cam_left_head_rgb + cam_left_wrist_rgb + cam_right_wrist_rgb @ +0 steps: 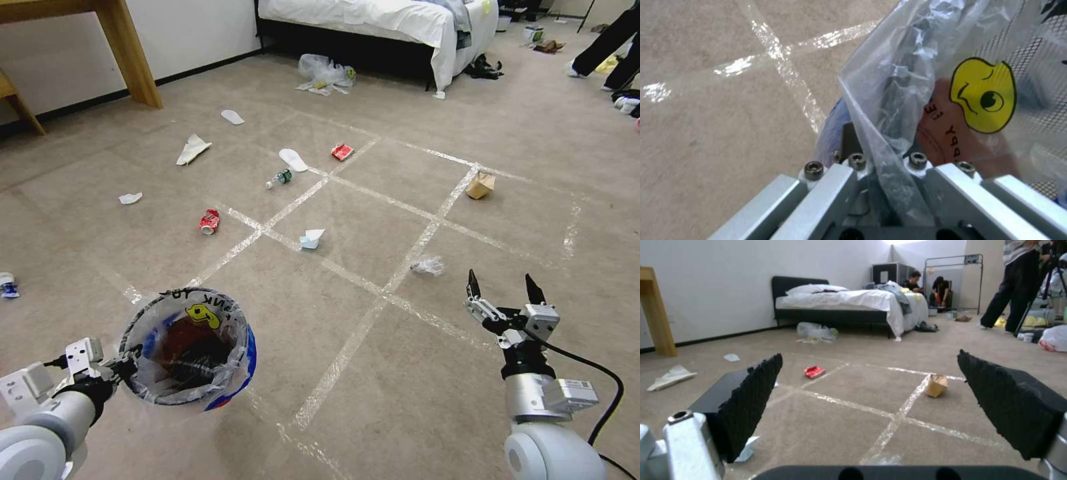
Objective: Pick up the trash bin and place the garbage on the floor into it.
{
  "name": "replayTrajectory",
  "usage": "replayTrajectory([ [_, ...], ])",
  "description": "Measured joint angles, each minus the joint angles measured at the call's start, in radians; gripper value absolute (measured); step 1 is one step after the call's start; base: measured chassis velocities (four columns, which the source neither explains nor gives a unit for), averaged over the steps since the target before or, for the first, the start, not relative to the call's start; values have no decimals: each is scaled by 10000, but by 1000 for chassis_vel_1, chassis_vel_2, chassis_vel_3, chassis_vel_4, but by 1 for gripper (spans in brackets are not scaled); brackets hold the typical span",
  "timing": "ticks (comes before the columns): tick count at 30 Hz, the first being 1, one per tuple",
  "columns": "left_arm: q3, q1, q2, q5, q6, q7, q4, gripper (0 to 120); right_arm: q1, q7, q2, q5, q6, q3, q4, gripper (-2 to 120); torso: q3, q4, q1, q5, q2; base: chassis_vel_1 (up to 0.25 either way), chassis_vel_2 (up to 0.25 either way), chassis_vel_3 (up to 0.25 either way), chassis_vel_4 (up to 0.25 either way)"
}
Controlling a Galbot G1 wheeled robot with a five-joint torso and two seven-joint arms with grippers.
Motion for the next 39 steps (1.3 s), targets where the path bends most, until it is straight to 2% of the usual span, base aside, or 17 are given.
replayTrajectory([
  [39, -4, -34, -35, 45, 3, 49, 115, 1, 57, -47, 43, -127, 0, -58, -98, 100, 0, 0, 1, 0, 0, -117, 117, 112, -116],
])
